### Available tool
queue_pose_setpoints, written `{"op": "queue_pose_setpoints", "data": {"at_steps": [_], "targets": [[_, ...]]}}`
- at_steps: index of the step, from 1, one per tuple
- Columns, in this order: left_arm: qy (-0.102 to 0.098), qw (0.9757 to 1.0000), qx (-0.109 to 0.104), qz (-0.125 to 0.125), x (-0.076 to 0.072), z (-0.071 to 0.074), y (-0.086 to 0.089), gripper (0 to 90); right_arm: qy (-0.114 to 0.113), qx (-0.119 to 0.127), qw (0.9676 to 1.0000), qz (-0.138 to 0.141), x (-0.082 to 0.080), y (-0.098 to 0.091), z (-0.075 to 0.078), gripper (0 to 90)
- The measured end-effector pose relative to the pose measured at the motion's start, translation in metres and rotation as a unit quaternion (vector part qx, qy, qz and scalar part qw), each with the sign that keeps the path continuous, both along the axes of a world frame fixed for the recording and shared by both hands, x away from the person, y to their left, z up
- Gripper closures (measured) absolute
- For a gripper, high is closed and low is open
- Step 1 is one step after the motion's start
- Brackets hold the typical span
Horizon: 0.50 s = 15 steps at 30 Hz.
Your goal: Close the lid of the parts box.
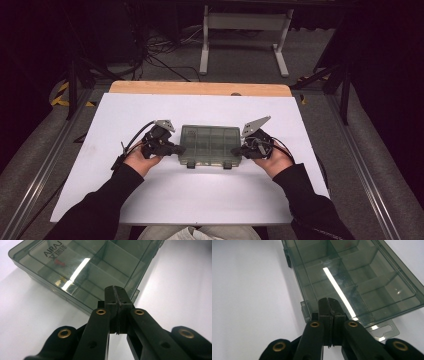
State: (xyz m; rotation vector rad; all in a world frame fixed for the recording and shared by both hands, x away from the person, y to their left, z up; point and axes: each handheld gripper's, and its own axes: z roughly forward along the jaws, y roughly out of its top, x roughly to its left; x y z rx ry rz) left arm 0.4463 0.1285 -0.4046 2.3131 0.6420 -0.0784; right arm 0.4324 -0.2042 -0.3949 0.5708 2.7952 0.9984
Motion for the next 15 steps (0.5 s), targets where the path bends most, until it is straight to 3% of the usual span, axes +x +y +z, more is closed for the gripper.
{"op": "queue_pose_setpoints", "data": {"at_steps": [7,8,9,11,15], "targets": [[-0.003,1.0,0.003,0.005,-0.0015,-0.0005,-0.0015,90.0,0.003,0.01,0.9999,-0.004,0.0001,-0.0013,-0.0013,90.0],[-0.007,0.9997,0.02,0.008,-0.0012,-0.0025,-0.0037,90.0,0.003,0.009,1.0,-0.004,-0.0002,-0.001,-0.0011,90.0],[-0.007,0.9997,0.02,0.008,-0.0012,-0.0025,-0.0037,90.0,0.008,-0.002,1.0,-0.002,-0.0001,0.0005,-0.0022,90.0],[0.009,1.0,0.0,0.002,-0.0008,-0.0057,-0.0046,90.0,0.001,-0.002,1.0,-0.001,-0.0014,0.0025,-0.0055,90.0],[0.005,1.0,-0.005,0.002,-0.0022,-0.0065,-0.0049,90.0,0.002,0.005,1.0,-0.002,-0.0013,0.0011,-0.0064,90.0]]}}
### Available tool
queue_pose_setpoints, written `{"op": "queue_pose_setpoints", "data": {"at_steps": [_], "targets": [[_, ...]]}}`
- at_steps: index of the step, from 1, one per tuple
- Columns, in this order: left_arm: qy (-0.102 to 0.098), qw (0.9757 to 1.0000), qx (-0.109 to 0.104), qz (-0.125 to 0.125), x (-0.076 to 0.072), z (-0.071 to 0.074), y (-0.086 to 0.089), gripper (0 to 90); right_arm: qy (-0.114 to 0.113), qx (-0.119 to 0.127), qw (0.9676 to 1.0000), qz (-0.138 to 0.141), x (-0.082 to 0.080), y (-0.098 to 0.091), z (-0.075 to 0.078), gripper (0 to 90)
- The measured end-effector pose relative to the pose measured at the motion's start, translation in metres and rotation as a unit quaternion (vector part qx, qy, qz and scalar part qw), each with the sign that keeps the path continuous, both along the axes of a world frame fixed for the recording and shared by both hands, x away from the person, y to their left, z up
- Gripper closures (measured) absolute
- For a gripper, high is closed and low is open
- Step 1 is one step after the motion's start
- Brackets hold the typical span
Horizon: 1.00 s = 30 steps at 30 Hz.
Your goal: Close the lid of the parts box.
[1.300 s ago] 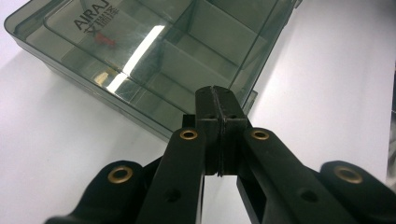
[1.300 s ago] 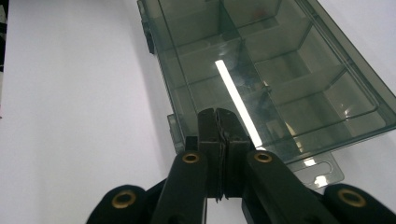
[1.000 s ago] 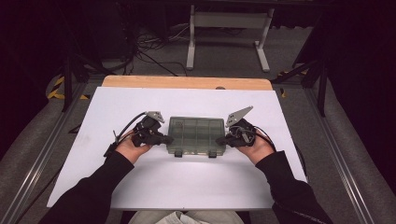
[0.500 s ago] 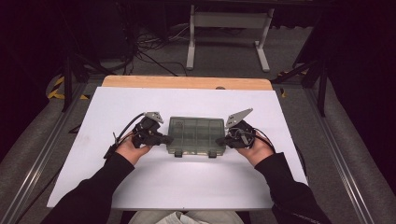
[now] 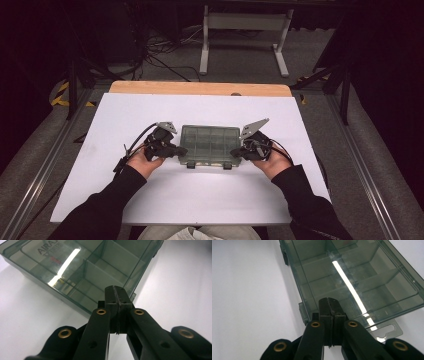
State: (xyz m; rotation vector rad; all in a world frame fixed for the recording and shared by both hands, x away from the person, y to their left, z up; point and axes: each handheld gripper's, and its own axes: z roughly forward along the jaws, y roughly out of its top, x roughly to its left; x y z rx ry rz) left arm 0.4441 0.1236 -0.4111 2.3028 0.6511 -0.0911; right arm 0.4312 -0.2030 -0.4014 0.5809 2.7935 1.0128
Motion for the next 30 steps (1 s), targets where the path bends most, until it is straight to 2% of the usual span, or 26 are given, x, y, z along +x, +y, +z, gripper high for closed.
{"op": "queue_pose_setpoints", "data": {"at_steps": [2,3,4,5,7,8,9,10,13,14,15,17,18,20,23,25,28,30], "targets": [[-0.004,1.0,0.004,0.002,-0.002,0.001,0.0,89.9,0.003,0.004,1.0,-0.002,0.001,-0.001,0.0,90.0],[-0.009,1.0,-0.002,0.002,-0.003,0.0,0.0,88.5,0.002,0.003,1.0,-0.001,0.0,-0.001,0.0,89.9],[-0.009,1.0,-0.002,0.002,-0.003,0.0,0.0,81.4,0.002,0.003,1.0,-0.001,0.0,-0.001,0.0,89.9],[-0.007,0.9999,-0.008,0.0,-0.004,-0.001,0.001,81.4,0.0,0.002,1.0,-0.001,0.0,-0.001,0.0,89.0],[-0.01,0.9998,-0.019,-0.003,-0.005,-0.001,0.003,77.2,-0.004,0.004,1.0,-0.008,0.0,-0.002,0.0,84.3],[-0.01,0.9996,-0.026,-0.002,-0.006,-0.002,0.005,70.0,-0.006,0.007,0.9999,-0.013,0.0,-0.004,0.0,79.1],[-0.01,0.9996,-0.026,-0.002,-0.006,-0.002,0.005,66.7,-0.007,0.01,0.9998,-0.016,-0.001,-0.005,0.0,75.7],[-0.008,0.9995,-0.031,-0.002,-0.006,-0.002,0.006,66.7,-0.007,0.01,0.9998,-0.016,-0.001,-0.005,0.0,75.7],[-0.011,0.9986,-0.051,0.009,-0.007,-0.001,0.012,51.7,-0.015,0.03,0.9992,-0.022,-0.003,-0.008,0.003,66.9],[-0.015,0.9981,-0.059,0.012,-0.007,0.0,0.014,45.8,-0.023,0.04,0.9987,-0.024,-0.004,-0.008,0.006,61.1],[-0.017,0.9973,-0.071,0.011,-0.008,0.001,0.017,40.7,-0.028,0.045,0.9982,-0.027,-0.005,-0.008,0.007,57.4],[-0.014,0.9967,-0.08,0.004,-0.008,0.002,0.019,29.6,-0.034,0.06,0.9972,-0.03,-0.007,-0.009,0.011,51.6],[-0.012,0.9957,-0.091,-0.006,-0.009,0.002,0.021,26.0,-0.038,0.066,0.9966,-0.03,-0.007,-0.009,0.012,48.8],[-0.009,0.9938,-0.111,-0.006,-0.01,0.005,0.024,18.9,-0.049,0.081,0.9949,-0.036,-0.01,-0.011,0.016,41.1],[-0.018,0.991,-0.132,-0.005,-0.013,0.007,0.028,15.2,-0.061,0.103,0.9921,-0.038,-0.013,-0.013,0.021,33.2],[-0.03,0.989,-0.145,-0.004,-0.016,0.009,0.03,14.1,-0.071,0.112,0.9904,-0.039,-0.016,-0.013,0.023,28.2],[-0.053,0.9868,-0.153,0.005,-0.022,0.011,0.033,10.5,-0.087,0.124,0.9876,-0.041,-0.019,-0.013,0.025,21.2],[-0.059,0.9849,-0.162,0.016,-0.024,0.012,0.036,6.9,-0.095,0.133,0.9857,-0.041,-0.02,-0.013,0.026,17.7]]}}
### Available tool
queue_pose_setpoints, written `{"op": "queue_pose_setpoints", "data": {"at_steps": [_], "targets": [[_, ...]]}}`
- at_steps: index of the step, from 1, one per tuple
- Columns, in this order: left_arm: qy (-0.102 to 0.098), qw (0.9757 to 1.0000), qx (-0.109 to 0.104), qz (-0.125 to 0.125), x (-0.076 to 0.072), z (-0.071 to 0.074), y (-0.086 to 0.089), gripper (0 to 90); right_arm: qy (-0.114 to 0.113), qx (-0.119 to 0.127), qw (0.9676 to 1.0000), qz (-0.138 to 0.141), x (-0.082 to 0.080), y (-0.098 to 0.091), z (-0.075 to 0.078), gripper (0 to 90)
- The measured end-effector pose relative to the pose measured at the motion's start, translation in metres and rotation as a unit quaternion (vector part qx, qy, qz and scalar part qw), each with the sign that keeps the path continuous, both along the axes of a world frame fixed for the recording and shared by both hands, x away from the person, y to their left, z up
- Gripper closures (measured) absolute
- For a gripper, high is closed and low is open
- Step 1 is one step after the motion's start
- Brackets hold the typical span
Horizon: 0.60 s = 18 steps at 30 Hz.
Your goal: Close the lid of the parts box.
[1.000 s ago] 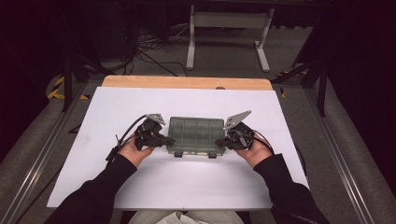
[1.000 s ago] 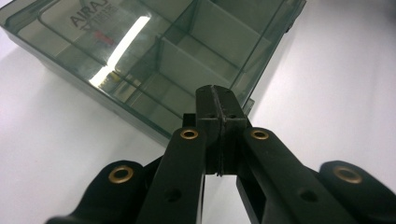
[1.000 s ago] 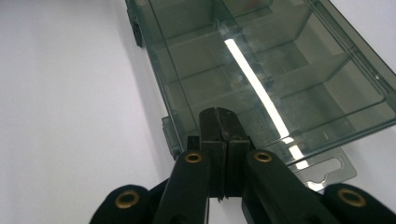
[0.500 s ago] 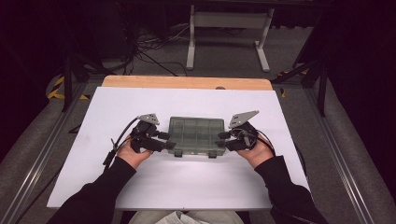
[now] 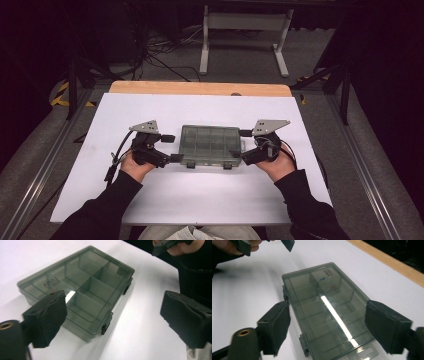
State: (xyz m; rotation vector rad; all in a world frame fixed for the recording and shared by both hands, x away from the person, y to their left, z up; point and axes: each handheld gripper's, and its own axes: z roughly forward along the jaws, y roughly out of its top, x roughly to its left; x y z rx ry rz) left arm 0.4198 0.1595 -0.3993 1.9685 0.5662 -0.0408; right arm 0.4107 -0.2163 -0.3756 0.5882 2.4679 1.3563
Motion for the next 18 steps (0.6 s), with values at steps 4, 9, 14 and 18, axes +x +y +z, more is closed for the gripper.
{"op": "queue_pose_setpoints", "data": {"at_steps": [4,9,14,18], "targets": [[-0.005,0.9997,-0.023,0.012,-0.005,0.001,0.009,3.2,-0.017,0.016,0.9997,-0.006,-0.004,-0.001,0.001,12.2],[-0.054,0.9974,-0.042,0.02,-0.014,0.004,0.018,2.9,-0.036,0.039,0.9985,-0.014,-0.01,-0.006,0.003,8.2],[-0.111,0.9913,-0.04,0.058,-0.027,0.003,0.025,2.9,-0.044,0.056,0.9972,-0.021,-0.015,-0.012,0.003,5.8],[-0.122,0.989,-0.047,0.068,-0.035,0.001,0.032,1.5,-0.052,0.067,0.996,-0.028,-0.02,-0.017,0.002,4.2]]}}
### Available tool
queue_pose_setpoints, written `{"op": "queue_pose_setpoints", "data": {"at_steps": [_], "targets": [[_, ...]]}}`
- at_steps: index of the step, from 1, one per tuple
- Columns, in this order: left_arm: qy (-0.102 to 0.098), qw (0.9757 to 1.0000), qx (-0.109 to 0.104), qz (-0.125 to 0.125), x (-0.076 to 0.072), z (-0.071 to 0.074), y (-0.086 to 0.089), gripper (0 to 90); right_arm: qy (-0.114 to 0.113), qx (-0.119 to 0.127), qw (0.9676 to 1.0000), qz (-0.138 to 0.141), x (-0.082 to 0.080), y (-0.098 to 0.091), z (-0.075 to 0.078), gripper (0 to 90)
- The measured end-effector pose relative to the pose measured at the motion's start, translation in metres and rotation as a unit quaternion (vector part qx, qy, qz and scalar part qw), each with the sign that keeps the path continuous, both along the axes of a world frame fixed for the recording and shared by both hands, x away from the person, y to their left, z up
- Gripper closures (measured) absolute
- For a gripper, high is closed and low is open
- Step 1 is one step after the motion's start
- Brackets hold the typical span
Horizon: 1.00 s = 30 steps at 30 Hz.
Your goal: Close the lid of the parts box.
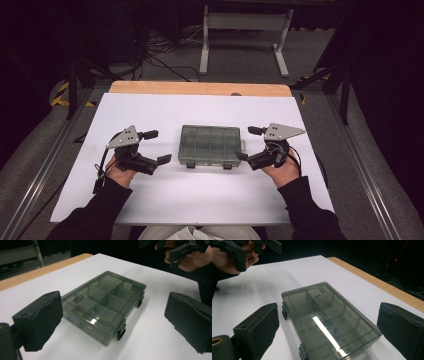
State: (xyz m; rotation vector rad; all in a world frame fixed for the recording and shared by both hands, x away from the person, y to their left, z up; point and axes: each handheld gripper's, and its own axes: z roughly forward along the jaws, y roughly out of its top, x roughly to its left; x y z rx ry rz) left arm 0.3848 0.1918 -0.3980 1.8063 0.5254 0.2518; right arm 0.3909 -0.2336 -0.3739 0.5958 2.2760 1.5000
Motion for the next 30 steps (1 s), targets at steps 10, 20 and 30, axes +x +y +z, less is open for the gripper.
{"op": "queue_pose_setpoints", "data": {"at_steps": [10,20,30], "targets": [[-0.01,0.9987,-0.049,-0.002,-0.008,-0.012,0.026,0.2,-0.025,0.03,0.9991,-0.012,-0.013,-0.012,-0.007,1.6],[-0.014,0.9978,-0.062,0.017,-0.018,-0.023,0.051,0.4,-0.039,0.047,0.9978,-0.027,-0.023,-0.022,-0.021,1.3],[-0.018,0.9976,-0.058,0.032,-0.025,-0.031,0.063,0.8,-0.054,0.056,0.9963,-0.037,-0.029,-0.026,-0.036,0.3]]}}
